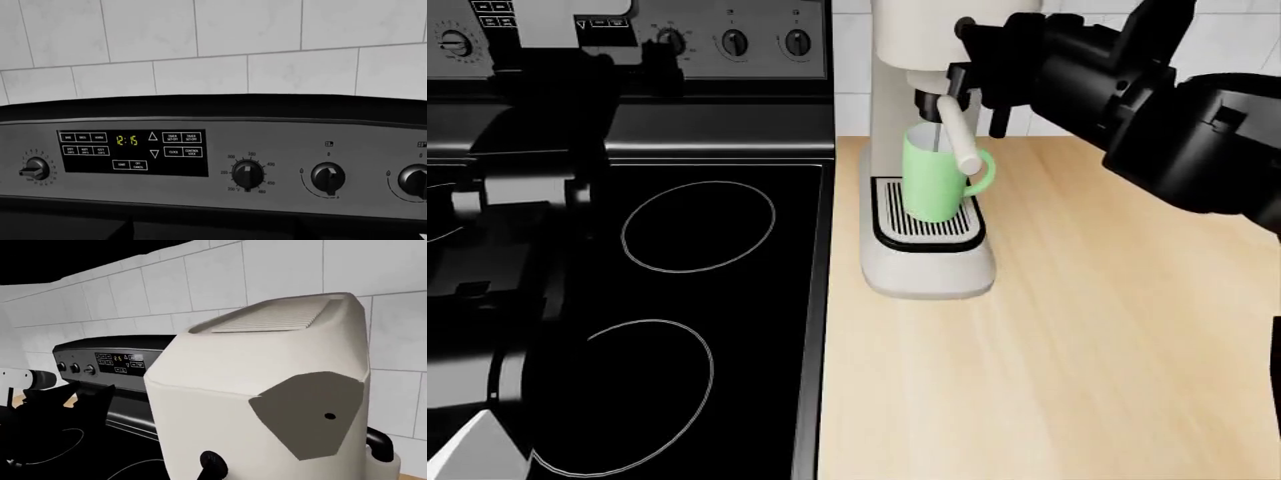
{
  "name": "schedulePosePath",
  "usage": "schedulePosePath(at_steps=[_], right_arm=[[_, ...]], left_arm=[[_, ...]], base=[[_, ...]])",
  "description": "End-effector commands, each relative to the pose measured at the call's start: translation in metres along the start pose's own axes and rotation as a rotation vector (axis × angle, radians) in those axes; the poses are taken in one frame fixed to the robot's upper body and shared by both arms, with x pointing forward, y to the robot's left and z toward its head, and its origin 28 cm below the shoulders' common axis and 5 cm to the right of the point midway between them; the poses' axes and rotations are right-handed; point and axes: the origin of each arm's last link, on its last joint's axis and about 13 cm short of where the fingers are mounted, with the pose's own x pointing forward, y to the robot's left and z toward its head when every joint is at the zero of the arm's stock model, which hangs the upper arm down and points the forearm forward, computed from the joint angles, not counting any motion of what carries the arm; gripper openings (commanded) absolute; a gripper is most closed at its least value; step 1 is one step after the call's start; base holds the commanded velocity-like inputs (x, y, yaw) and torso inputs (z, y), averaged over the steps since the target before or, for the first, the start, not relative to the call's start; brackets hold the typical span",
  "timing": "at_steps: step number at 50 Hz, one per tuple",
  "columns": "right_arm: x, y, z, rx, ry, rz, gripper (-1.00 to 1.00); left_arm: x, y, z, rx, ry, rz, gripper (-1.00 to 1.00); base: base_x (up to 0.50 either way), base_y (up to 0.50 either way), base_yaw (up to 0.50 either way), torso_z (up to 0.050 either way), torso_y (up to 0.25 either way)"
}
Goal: Pick the mug from the cabinet, place it under the coffee machine dispenser, and press the start button.
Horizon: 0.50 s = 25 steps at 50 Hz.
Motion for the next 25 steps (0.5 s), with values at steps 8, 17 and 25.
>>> schedulePosePath(at_steps=[8,17,25], right_arm=[[0.0071,-0.0041,-0.0012,0.004,-0.011,-0.02,-1.0],[0.008,-0.0049,-0.0016,0.006,-0.016,-0.031,-1.0],[0.0095,-0.0046,-0.0011,0.008,-0.02,-0.033,-1.0]], left_arm=[[-0.0003,0.0007,-0.0022,-0.001,0.003,0.001,1.0],[-0.0004,0.0005,-0.0028,-0.002,0.004,0.0,1.0],[-0.0004,0.0008,-0.003,-0.001,0.004,0.0,1.0]], base=[[0.0,0.0,0.0,0.0,0.0],[0.0,0.0,0.01,0.0,0.0],[0.01,0.0,0.01,0.0,0.0]])
